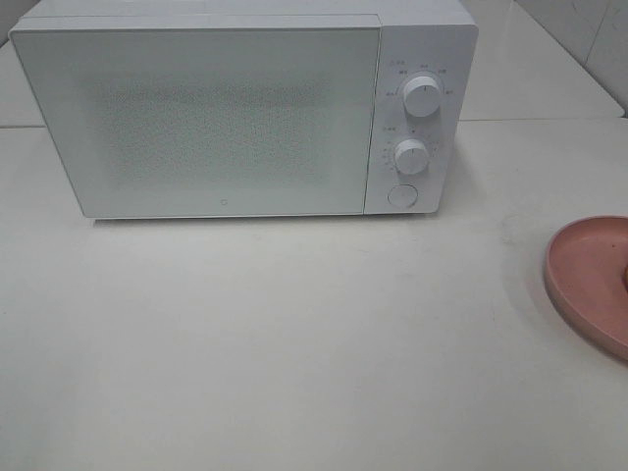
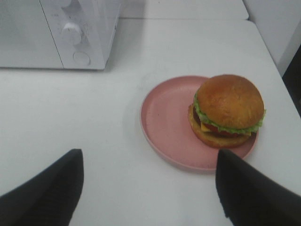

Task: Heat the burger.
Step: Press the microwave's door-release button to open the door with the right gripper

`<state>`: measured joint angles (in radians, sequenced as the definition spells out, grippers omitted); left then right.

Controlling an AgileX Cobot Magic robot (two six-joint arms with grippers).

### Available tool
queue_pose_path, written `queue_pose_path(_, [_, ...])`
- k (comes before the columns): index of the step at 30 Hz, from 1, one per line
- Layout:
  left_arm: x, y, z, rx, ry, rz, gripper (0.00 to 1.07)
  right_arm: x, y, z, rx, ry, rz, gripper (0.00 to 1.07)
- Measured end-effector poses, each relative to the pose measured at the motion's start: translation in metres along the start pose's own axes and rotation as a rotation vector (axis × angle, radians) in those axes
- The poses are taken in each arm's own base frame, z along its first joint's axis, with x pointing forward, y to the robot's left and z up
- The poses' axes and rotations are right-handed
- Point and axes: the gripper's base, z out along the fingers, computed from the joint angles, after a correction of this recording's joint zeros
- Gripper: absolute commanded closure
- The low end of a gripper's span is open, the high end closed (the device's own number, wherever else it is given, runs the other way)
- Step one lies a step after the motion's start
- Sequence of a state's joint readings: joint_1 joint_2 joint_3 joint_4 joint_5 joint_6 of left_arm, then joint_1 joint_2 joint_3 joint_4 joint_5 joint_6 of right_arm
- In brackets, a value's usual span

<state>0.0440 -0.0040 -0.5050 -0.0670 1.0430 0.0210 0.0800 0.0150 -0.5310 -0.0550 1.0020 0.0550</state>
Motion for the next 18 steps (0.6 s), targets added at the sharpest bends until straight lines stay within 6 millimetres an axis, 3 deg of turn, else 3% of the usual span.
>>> queue_pose_path(9, [0.000, 0.000, 0.000, 0.000, 0.000, 0.000, 0.04, -0.030, 0.003, 0.022, -0.007, -0.036, 0.000, 0.35])
queue_pose_path(18, [0.000, 0.000, 0.000, 0.000, 0.000, 0.000, 0.04, -0.046, 0.004, 0.041, -0.012, -0.041, 0.010, 0.35])
